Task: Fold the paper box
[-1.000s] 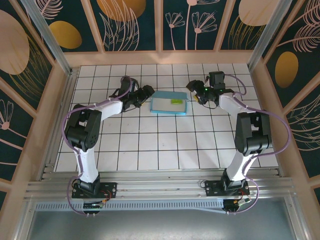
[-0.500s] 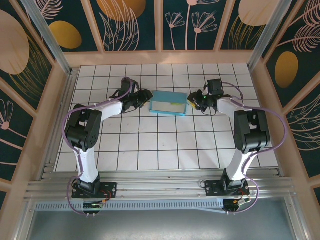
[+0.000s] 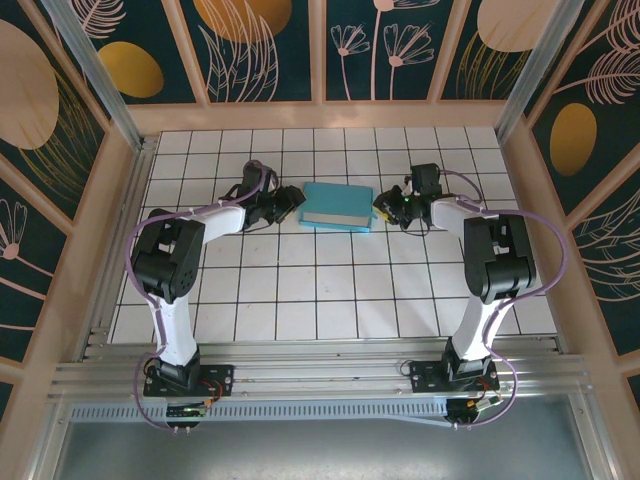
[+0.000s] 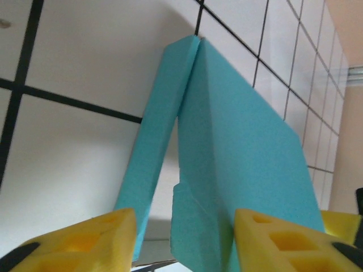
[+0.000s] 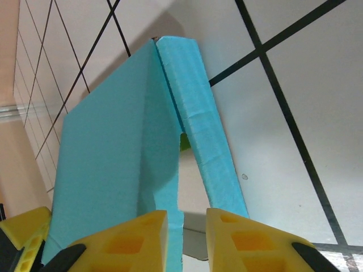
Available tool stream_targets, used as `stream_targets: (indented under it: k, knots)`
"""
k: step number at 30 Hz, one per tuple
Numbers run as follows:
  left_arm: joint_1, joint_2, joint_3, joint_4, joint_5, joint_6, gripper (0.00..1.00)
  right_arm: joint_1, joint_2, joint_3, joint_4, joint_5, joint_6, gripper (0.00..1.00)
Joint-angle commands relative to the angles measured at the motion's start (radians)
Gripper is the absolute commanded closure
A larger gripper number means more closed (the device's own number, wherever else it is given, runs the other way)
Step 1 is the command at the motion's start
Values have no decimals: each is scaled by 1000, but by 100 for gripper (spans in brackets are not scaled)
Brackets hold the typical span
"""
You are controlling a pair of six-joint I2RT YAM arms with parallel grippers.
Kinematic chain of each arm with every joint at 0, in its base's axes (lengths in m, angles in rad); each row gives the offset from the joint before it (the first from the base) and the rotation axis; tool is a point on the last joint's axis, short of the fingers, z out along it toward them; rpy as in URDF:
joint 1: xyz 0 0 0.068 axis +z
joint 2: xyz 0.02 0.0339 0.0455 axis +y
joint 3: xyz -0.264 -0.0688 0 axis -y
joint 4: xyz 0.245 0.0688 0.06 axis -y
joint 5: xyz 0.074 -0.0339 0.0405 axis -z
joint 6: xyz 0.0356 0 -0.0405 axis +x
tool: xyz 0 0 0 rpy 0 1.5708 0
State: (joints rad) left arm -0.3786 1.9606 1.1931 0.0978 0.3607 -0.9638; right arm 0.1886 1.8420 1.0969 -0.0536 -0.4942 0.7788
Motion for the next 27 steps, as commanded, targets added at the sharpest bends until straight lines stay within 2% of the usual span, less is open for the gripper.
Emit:
stream_targets:
  k: [1, 8, 11, 13, 15, 18, 27]
  knots:
    - [3, -53, -4, -38, -21, 40, 43, -6, -54, 11, -38, 52, -28, 68]
    - [4, -99, 75, -158, -124, 190, 23, 6, -178, 25, -91, 155, -85, 52]
    - [6, -87, 120, -204, -142, 256, 21, 45, -174, 49, -128, 168, -135, 47]
    - [5, -59, 160, -239, -110, 299, 21, 71, -151, 75, -165, 171, -169, 46]
    - [6, -16, 217, -294, -67, 335, 25, 92, -126, 90, -187, 193, -185, 46]
    - [6, 33, 265, -346, -29, 377, 36, 110, -101, 96, -192, 239, -195, 49]
    - [4, 107, 288, -330, 86, 364, 67, 115, -63, 92, -192, 287, -220, 68]
